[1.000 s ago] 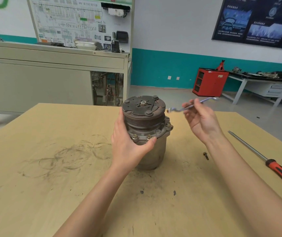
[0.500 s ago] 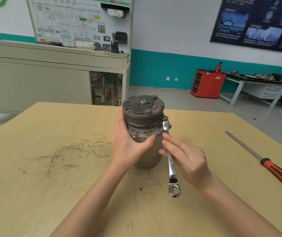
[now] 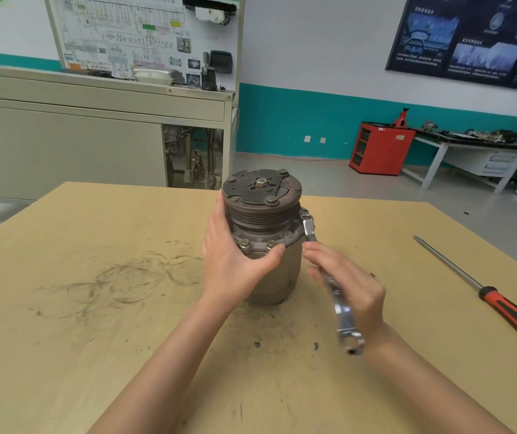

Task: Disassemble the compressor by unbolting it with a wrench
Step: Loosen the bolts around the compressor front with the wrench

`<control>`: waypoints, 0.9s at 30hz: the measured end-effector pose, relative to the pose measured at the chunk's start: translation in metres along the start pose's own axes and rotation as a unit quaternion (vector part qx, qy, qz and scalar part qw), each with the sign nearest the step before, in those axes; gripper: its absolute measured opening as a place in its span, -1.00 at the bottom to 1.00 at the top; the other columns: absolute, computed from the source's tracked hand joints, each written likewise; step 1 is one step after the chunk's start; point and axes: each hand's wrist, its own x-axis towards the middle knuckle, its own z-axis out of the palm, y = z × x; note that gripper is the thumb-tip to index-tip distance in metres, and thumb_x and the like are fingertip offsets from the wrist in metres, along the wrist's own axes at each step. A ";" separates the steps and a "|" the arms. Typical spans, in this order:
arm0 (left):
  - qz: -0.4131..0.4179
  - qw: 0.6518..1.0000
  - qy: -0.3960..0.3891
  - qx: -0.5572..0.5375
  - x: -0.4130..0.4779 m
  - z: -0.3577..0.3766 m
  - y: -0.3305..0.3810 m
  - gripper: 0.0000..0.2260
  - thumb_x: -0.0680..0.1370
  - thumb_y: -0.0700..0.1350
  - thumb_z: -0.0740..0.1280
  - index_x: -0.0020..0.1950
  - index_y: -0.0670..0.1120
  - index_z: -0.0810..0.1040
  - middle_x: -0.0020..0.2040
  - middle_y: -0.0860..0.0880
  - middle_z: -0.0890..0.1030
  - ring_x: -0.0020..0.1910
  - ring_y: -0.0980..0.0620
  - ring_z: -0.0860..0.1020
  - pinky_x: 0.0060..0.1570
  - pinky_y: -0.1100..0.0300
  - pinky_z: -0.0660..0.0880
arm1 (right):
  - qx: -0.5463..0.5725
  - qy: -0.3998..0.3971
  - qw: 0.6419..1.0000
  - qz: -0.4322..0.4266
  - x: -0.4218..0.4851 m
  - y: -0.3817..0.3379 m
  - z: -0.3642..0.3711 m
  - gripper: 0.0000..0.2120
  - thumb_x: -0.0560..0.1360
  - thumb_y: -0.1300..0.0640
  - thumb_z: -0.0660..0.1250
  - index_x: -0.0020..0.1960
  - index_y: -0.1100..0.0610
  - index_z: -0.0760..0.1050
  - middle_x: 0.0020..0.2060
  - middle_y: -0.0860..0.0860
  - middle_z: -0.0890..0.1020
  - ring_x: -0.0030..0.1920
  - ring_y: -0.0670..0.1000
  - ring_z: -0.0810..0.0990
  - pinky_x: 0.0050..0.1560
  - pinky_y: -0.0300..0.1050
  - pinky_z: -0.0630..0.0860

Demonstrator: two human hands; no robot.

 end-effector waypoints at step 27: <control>-0.005 1.000 -0.008 0.003 -0.001 -0.001 0.000 0.03 0.22 0.34 0.38 0.57 0.12 -0.02 0.45 0.14 0.25 0.41 0.22 0.20 0.44 -0.16 0.23 | 0.342 0.097 0.839 0.413 0.102 0.047 -0.018 -0.91 0.61 0.19 0.21 -0.07 0.14 0.41 -0.31 0.04 0.69 -0.40 -0.01 0.64 -0.33 -0.25 0.56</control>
